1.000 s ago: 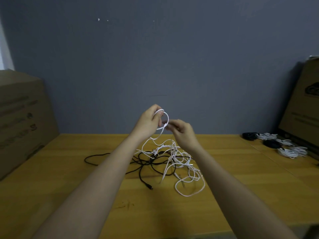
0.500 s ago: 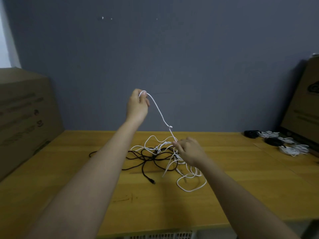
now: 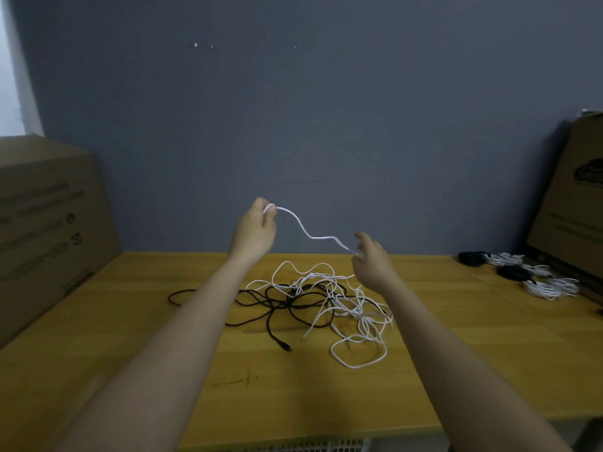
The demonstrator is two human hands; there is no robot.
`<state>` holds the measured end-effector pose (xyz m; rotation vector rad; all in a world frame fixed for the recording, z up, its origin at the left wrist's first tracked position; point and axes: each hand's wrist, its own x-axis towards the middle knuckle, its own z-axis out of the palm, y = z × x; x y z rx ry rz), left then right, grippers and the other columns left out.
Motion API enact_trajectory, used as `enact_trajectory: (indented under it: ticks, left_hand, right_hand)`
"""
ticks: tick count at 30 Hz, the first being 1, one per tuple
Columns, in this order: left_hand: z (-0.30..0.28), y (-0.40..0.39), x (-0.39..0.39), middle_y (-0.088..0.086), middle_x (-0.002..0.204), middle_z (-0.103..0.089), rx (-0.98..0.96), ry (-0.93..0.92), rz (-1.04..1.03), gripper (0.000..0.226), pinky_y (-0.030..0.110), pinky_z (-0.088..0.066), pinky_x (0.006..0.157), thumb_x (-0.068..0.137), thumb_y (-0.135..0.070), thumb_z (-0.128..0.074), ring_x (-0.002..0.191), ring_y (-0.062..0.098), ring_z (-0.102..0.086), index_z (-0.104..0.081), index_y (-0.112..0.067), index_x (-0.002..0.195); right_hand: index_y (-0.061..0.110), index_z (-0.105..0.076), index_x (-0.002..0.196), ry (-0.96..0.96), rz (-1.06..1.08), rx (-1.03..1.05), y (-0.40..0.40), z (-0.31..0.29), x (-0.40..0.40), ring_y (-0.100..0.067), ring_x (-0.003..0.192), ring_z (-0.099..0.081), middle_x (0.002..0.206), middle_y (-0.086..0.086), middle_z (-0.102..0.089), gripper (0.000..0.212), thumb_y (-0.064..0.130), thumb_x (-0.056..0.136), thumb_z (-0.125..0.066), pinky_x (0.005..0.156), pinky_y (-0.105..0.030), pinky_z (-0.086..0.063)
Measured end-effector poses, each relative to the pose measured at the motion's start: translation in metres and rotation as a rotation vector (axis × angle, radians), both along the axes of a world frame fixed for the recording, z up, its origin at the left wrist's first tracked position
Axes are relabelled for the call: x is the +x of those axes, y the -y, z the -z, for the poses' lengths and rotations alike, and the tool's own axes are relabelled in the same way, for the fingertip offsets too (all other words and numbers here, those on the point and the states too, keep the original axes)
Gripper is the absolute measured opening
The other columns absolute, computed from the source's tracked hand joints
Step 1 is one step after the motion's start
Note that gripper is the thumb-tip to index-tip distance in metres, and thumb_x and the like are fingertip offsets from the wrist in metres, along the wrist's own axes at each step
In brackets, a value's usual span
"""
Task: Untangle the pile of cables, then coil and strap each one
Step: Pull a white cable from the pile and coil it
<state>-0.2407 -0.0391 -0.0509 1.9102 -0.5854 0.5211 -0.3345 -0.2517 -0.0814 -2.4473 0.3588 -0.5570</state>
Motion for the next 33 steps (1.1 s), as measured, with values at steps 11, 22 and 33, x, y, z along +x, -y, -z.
enact_trajectory:
  ticks: [11,22,33]
  left_hand:
    - [-0.036,0.034,-0.027,-0.008,0.058,-0.057,0.035,0.177,0.057,0.02,0.037,-0.045,0.065,0.102,-0.029,-0.036,0.06,0.018,-0.055,-0.043,-0.023,0.085]
    - [-0.047,0.031,-0.026,0.005,0.082,-0.058,0.111,0.078,-0.038,0.022,0.035,-0.035,0.062,0.102,-0.032,-0.037,0.077,0.031,-0.053,-0.047,-0.019,0.088]
    - [-0.058,0.025,-0.057,-0.008,0.046,-0.053,0.01,-0.163,0.498,0.041,0.012,-0.041,0.05,0.1,-0.04,-0.038,0.039,-0.001,-0.043,-0.051,-0.014,0.071]
  right_hand:
    - [0.02,-0.068,0.092,0.193,-0.248,0.065,-0.06,-0.007,-0.009,-0.018,0.139,-0.021,0.134,0.003,-0.046,0.035,0.032,0.102,-0.037,0.114,-0.038,-0.014]
    - [0.017,-0.053,0.078,0.1,-0.098,-0.19,0.012,-0.049,-0.038,-0.015,0.059,-0.045,0.063,0.004,-0.049,0.035,0.036,0.102,-0.037,0.057,-0.031,-0.033]
    - [0.016,-0.068,0.098,0.765,0.177,0.126,0.0,-0.115,-0.016,-0.017,0.09,-0.051,0.095,-0.001,-0.055,0.034,0.029,0.103,-0.037,0.078,-0.032,-0.04]
